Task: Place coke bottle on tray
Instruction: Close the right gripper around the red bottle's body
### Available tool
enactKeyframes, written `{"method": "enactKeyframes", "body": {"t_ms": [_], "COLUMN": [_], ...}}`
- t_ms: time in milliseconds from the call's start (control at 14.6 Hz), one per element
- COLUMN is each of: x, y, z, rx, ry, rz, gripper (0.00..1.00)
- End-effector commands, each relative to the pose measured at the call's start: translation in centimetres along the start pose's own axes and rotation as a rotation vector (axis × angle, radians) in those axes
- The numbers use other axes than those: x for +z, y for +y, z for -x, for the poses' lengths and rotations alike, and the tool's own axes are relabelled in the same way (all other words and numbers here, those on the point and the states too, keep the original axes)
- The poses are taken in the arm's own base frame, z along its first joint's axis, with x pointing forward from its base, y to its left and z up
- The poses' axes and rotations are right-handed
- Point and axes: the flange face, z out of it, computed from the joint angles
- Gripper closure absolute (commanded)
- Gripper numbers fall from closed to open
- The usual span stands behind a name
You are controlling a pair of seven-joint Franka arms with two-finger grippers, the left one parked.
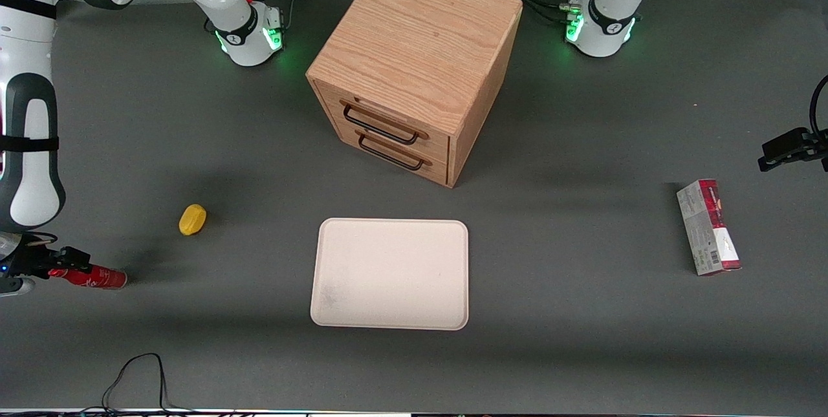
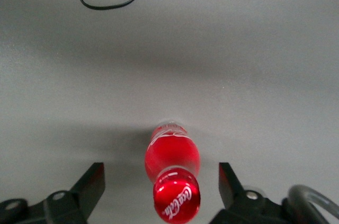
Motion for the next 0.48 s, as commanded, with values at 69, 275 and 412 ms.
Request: {"method": "enactKeyframes", "body": {"t_ms": [69,275,412], "x": [-0.3,-1.0,-1.9], "y": [0.3,0.3,-0.4], "z": [-0.7,-0.7,-1.1], "rx": [-0.027,-0.026,-0.017], "ry": [0.025,0.021,-0.007], "rz": [-0.005,-0.008,-0.041], "gripper": [0.79,1.0,1.0]}}
